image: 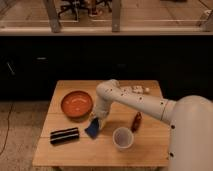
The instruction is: Wipe the white sponge on the table
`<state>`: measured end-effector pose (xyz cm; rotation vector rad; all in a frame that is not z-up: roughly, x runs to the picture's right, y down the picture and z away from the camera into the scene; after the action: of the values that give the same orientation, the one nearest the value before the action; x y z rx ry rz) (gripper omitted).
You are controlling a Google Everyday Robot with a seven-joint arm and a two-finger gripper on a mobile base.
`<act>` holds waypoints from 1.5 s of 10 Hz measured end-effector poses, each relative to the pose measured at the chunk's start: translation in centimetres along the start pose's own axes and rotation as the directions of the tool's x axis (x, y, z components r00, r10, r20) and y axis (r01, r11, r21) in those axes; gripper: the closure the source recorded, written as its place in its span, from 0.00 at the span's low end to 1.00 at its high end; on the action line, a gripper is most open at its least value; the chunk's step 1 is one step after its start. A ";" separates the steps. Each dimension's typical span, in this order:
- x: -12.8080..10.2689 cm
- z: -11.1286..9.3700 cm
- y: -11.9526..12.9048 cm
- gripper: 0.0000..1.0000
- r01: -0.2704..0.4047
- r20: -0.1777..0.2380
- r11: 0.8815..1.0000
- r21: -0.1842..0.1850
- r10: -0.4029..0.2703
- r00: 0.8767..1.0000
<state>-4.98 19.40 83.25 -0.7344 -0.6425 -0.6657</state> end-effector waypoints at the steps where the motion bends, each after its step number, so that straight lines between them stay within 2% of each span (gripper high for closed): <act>1: 0.0 0.0 0.1 0.98 -0.001 -0.001 1.000 -0.001 0.001 1.000; 5: 0.4 -0.3 0.0 1.00 -0.001 -0.012 1.000 0.000 0.001 1.000; 12: 3.2 -2.7 0.4 1.00 -0.032 -0.093 0.999 0.010 0.033 0.995; 15: 4.1 -2.2 0.1 1.00 -0.042 -0.099 0.999 0.007 0.042 0.994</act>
<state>-1.72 16.53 84.88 -0.7047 -0.5365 -0.6573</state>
